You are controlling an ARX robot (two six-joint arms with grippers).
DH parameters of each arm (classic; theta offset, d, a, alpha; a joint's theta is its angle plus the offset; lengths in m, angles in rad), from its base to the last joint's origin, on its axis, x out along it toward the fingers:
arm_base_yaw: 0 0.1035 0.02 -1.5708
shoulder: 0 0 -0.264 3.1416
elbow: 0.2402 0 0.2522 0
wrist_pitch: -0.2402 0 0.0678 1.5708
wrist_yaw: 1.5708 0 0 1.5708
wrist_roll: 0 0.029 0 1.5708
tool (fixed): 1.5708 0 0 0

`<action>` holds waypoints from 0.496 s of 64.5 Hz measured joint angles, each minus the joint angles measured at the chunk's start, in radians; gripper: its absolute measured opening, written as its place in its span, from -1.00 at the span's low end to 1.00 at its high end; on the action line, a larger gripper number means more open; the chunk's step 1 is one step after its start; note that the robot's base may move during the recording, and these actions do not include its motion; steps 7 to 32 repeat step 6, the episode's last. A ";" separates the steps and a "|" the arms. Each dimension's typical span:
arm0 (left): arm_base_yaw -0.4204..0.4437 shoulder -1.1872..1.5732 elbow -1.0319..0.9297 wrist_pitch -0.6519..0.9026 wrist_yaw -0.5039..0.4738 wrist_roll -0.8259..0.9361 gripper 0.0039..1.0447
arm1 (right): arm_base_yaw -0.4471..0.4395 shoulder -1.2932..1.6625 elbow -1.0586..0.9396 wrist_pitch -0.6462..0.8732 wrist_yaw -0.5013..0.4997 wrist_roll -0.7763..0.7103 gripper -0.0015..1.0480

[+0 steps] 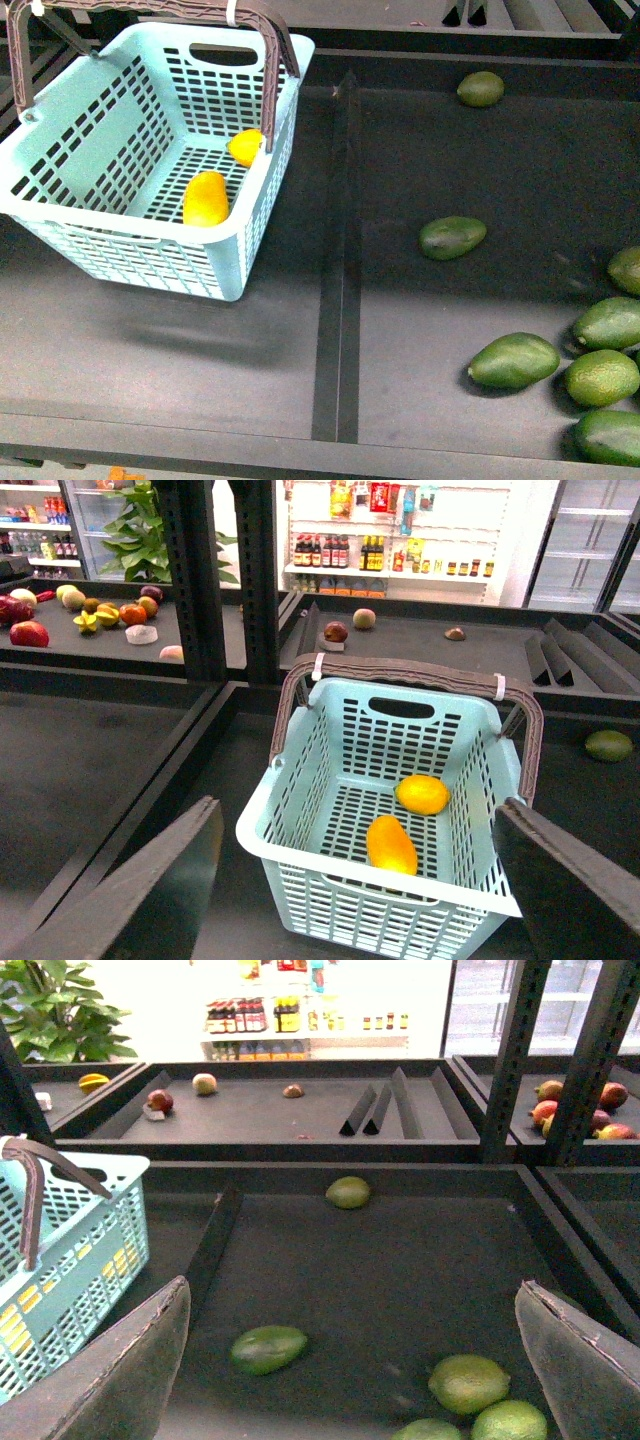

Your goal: Pick lemon and mango into basket

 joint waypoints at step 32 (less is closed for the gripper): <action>0.000 0.000 0.000 0.000 0.000 0.002 0.88 | 0.000 0.000 0.000 0.000 0.000 0.000 0.83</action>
